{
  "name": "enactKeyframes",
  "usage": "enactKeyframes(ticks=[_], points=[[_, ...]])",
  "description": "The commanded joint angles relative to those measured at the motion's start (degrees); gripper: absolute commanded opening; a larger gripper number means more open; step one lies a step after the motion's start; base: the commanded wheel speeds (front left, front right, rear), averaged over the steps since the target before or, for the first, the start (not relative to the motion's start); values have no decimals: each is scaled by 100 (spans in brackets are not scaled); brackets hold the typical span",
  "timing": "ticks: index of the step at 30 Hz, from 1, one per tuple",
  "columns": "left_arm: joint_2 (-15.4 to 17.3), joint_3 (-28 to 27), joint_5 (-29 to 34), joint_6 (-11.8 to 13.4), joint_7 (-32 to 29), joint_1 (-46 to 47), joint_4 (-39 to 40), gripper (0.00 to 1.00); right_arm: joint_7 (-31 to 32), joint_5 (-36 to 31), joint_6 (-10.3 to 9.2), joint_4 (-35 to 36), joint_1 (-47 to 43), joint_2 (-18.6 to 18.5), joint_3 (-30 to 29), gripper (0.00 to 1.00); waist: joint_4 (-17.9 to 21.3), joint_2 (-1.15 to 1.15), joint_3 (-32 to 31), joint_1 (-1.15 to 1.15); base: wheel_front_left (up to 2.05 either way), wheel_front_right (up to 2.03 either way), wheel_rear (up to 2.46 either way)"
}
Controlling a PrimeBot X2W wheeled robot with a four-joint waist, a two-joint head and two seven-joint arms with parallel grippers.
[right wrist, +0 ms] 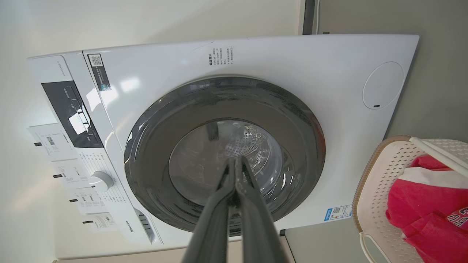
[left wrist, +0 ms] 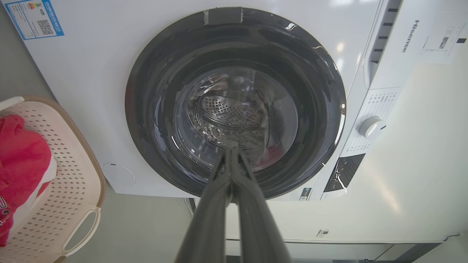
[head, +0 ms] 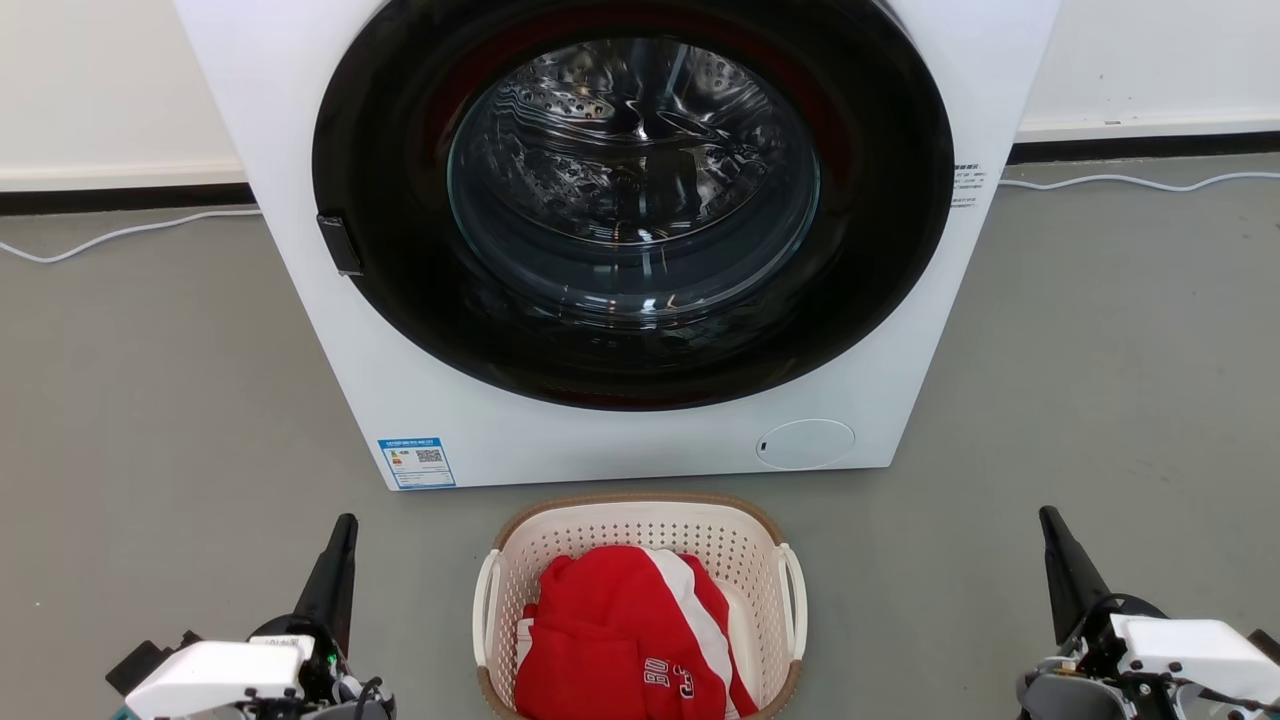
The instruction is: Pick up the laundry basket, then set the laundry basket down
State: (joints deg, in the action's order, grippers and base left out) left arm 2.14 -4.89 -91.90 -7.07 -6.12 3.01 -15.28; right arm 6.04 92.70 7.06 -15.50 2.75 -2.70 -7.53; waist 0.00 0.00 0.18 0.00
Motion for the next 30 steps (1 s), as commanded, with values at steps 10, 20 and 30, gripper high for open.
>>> enactKeyframes(ticks=[10, 20, 30], points=[[-41, 41, 7, 0, 81, -157, -168, 100, -92, 3, -2, -78, -163, 22, 89, 100, 0, 0, -4, 10, 0, 0, 0], [-9, 115, 74, -3, 231, -185, -89, 100, -261, -151, 1, 64, -190, -11, 229, 100, -5, 0, 4, 0, 0, 0, 0], [71, 224, 323, -6, 411, -192, -76, 100, -413, -683, 5, 114, -190, -60, 307, 100, -9, 0, -2, 0, 0, 0, 0]])
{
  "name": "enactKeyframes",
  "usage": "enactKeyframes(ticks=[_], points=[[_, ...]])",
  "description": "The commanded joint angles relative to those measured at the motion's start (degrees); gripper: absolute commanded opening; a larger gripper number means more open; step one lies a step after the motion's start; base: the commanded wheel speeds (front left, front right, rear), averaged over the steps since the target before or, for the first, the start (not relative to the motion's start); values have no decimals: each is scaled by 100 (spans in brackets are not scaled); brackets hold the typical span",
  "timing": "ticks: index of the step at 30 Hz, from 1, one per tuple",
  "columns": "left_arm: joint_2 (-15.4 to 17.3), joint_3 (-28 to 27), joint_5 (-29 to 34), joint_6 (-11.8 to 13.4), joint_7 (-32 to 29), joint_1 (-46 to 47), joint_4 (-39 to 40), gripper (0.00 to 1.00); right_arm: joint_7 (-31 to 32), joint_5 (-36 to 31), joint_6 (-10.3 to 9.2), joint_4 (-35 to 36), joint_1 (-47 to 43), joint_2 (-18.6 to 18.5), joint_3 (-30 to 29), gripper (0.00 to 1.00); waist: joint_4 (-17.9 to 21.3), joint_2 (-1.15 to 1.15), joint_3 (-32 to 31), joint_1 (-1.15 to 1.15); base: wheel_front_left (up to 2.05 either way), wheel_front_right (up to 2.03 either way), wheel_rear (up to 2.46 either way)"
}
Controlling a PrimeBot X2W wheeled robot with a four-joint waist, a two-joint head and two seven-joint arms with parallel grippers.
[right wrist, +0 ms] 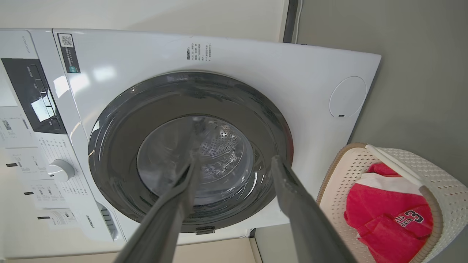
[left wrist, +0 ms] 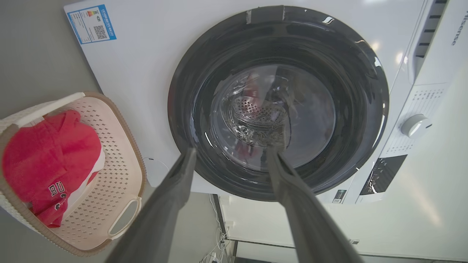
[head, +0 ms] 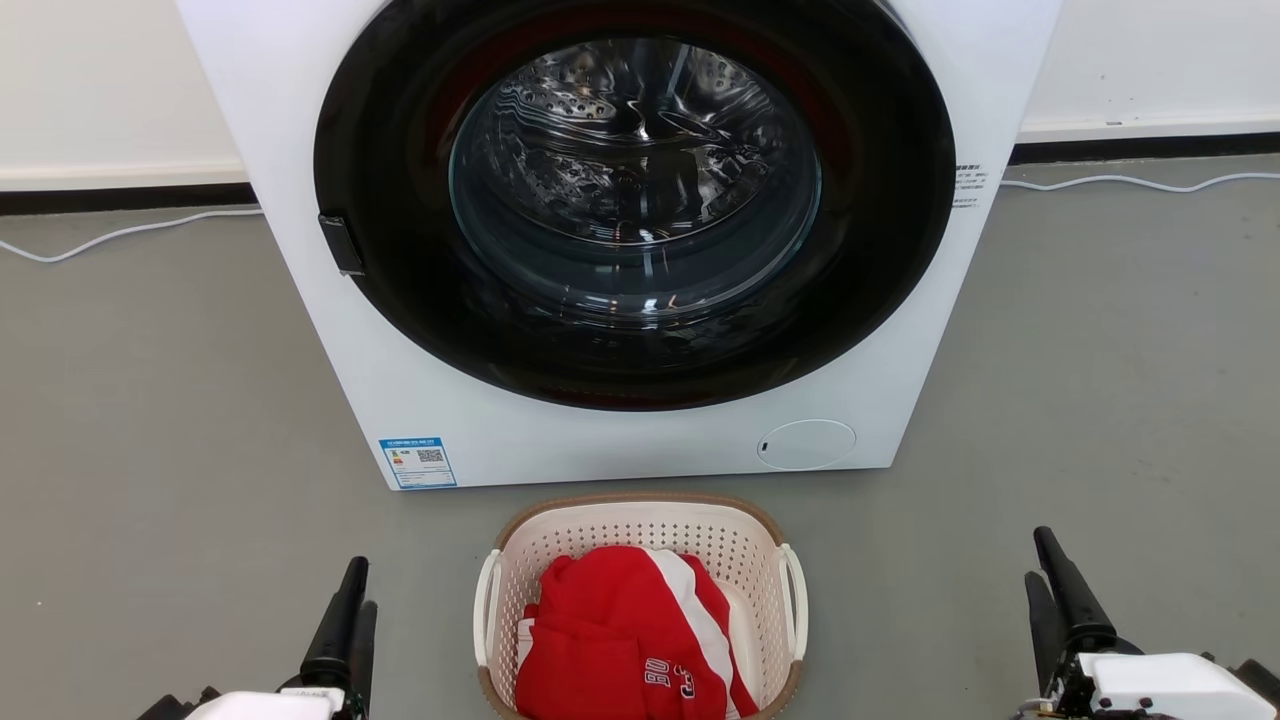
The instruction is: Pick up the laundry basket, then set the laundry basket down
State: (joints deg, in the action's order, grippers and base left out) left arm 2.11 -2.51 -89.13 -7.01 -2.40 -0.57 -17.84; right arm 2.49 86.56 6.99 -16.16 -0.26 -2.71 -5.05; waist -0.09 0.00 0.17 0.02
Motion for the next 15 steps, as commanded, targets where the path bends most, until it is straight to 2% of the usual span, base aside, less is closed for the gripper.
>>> enactKeyframes(ticks=[1, 15], points=[[88, 2, 100, -12, 59, 164, 178, 100, -75, -151, 12, 189, 112, -58, 65, 100, 1, 0, -1, -2, 0, 0, 0], [116, 64, 960, -18, 317, 125, 198, 100, -327, -1440, 18, 289, 111, -70, 164, 100, 12, 0, 0, -2, 0, 0, 0]])
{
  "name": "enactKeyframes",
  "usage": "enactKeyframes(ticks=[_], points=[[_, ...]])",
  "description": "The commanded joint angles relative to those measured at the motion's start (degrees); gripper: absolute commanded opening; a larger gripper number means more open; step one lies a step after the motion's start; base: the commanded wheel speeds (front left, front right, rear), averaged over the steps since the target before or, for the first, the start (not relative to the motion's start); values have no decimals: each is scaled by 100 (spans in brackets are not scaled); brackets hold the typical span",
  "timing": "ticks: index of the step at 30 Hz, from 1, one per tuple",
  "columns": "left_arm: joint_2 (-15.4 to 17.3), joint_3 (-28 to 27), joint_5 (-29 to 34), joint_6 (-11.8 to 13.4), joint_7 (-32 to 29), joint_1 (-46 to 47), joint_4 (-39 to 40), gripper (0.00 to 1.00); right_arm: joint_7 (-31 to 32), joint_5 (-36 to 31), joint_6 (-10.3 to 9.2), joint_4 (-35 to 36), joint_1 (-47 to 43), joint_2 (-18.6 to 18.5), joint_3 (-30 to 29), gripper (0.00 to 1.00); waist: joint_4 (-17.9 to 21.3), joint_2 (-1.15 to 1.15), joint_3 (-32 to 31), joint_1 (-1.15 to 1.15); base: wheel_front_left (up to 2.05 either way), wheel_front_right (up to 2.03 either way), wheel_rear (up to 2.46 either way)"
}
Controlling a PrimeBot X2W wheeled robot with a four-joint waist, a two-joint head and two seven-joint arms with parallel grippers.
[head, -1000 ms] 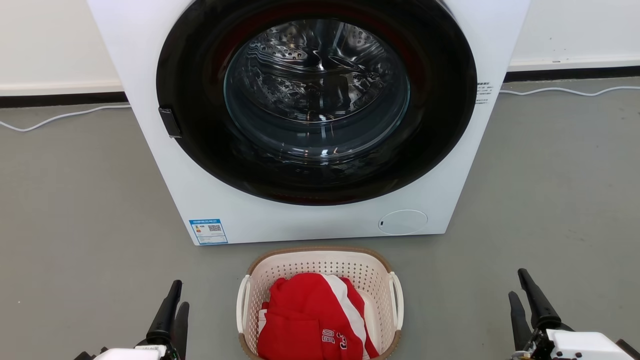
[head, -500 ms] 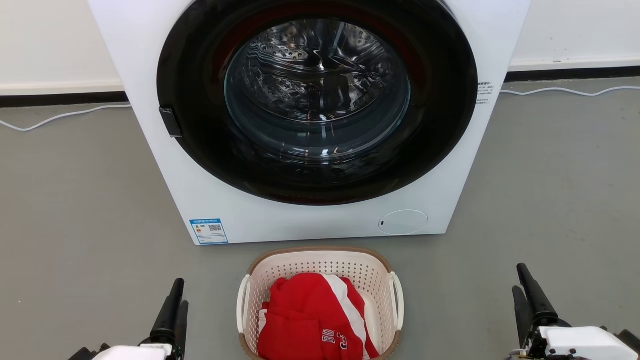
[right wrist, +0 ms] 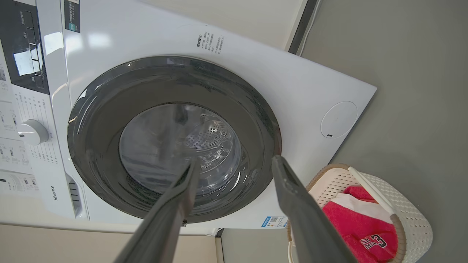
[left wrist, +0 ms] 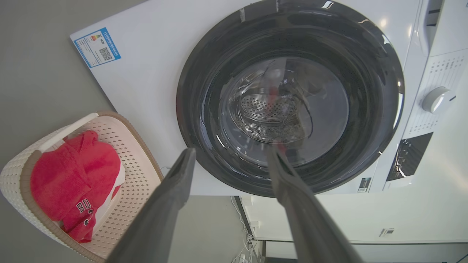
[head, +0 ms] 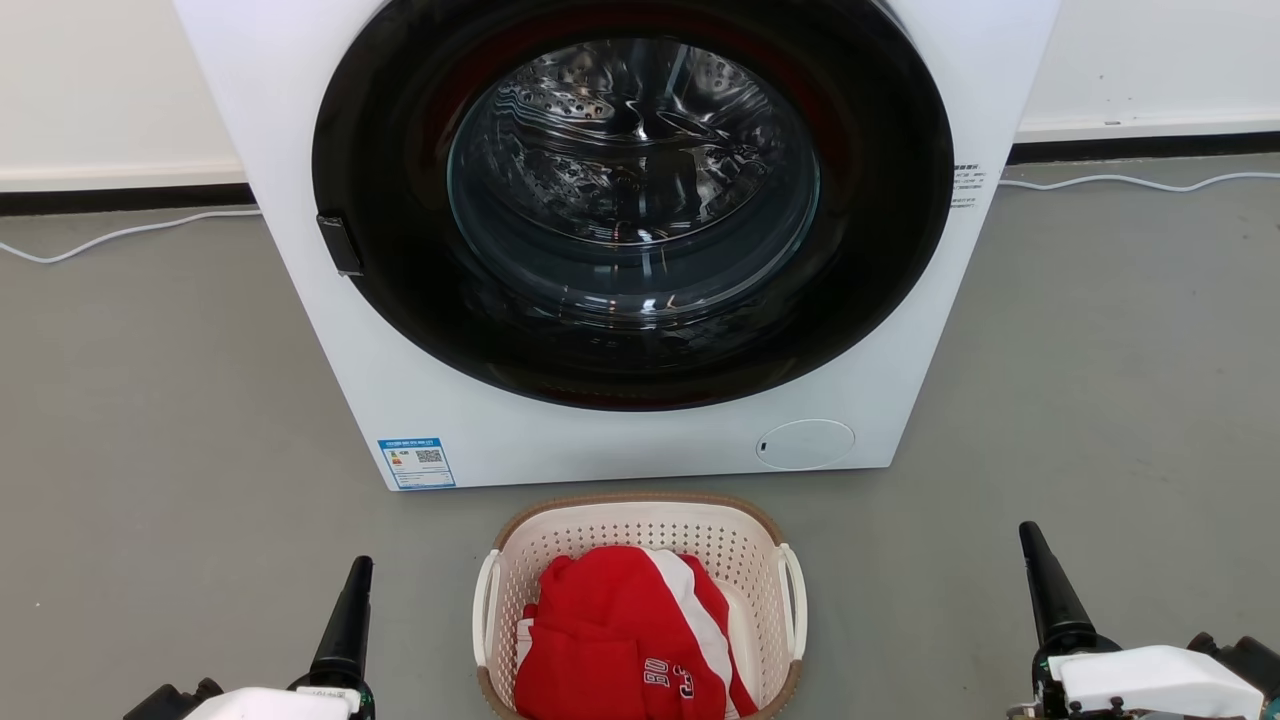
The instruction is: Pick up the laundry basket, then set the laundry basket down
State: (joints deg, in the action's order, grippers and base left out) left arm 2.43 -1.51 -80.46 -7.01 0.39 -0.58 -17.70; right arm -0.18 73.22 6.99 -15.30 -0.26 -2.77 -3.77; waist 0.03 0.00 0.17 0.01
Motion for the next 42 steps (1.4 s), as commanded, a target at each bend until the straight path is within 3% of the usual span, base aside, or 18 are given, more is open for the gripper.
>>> enactKeyframes(ticks=[1, 42], points=[[81, -38, 133, -18, 55, 123, 188, 100, -76, -183, 18, 210, 112, -65, 43, 100, 1, 0, 0, -1, 0, 0, 0], [358, 43, 2748, -32, 728, -20, 420, 100, -749, -3770, 33, 342, 58, -190, 188, 100, 47, 0, 37, -1, 0, 0, 0]])
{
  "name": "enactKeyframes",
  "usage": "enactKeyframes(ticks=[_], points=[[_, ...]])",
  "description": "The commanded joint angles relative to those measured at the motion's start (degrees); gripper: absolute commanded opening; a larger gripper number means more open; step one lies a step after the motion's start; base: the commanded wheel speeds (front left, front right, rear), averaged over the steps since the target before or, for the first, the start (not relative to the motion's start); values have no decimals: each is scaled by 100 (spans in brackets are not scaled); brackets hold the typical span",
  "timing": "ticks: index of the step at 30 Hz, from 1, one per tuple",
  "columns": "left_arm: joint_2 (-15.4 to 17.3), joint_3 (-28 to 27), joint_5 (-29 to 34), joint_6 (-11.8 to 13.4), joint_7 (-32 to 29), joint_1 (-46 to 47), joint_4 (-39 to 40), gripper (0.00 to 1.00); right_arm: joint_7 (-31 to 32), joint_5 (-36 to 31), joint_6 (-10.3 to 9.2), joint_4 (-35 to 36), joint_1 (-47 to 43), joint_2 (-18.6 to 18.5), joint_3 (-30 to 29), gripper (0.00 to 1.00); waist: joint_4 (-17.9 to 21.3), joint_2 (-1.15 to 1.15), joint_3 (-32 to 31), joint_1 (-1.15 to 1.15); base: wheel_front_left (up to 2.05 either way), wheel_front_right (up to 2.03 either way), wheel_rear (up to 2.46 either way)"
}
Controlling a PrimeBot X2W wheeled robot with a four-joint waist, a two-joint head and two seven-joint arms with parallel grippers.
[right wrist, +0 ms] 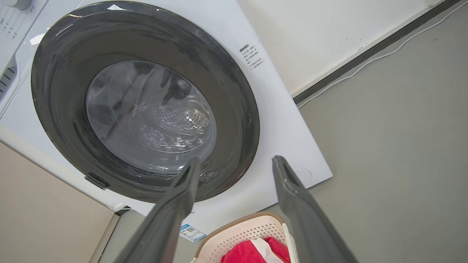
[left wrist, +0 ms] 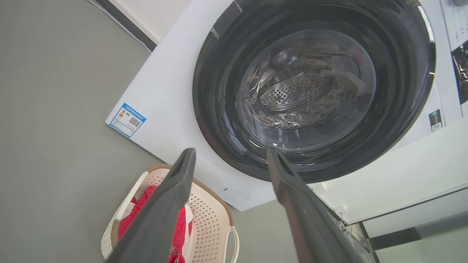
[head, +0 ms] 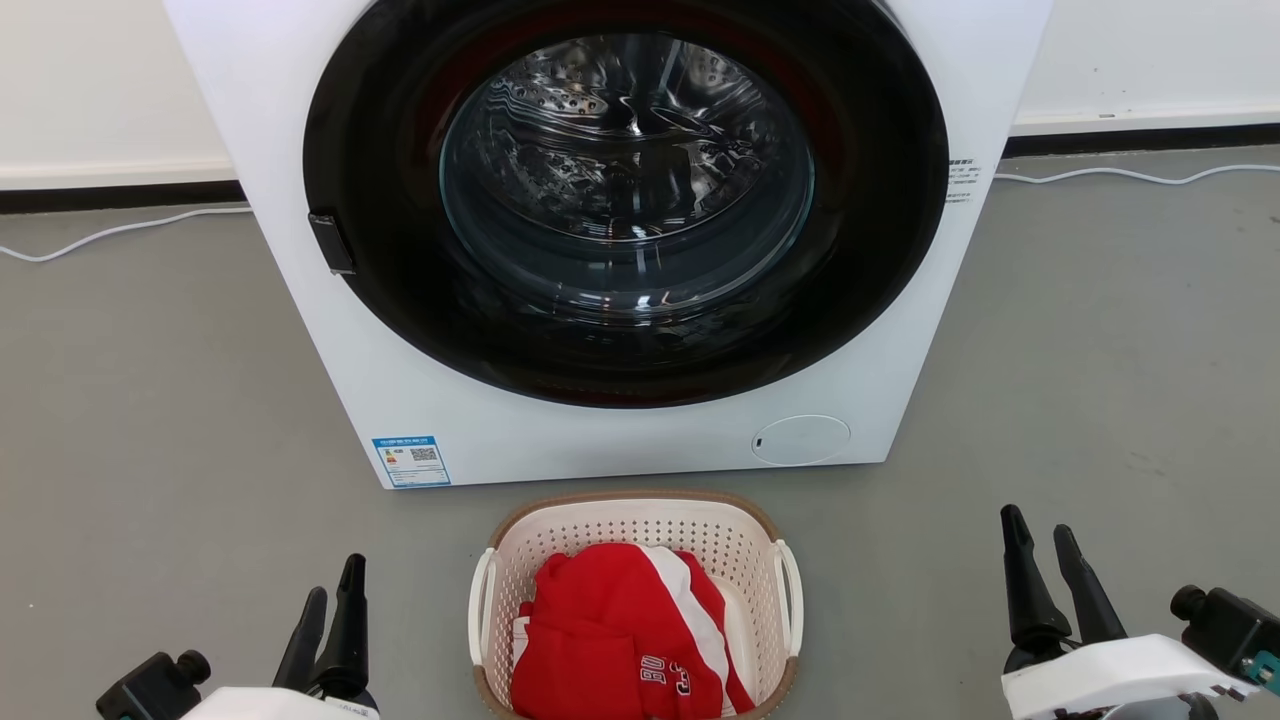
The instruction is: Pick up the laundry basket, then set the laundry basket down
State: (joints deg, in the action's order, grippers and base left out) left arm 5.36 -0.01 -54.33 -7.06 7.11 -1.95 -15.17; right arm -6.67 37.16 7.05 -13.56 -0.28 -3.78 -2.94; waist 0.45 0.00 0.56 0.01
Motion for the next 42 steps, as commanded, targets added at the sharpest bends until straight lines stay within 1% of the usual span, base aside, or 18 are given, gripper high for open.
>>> enactKeyframes(ticks=[1, 42], points=[[70, -105, 187, -28, 72, 109, 172, 100, -117, -240, 28, 172, 60, -90, 108, 100, 8, 0, -2, 0, 0, 0, 0], [279, 45, 2338, -42, 745, -59, 362, 100, -789, -3071, 43, 319, 23, -234, 261, 100, 68, 0, 19, 0, 0, 0, 0]])
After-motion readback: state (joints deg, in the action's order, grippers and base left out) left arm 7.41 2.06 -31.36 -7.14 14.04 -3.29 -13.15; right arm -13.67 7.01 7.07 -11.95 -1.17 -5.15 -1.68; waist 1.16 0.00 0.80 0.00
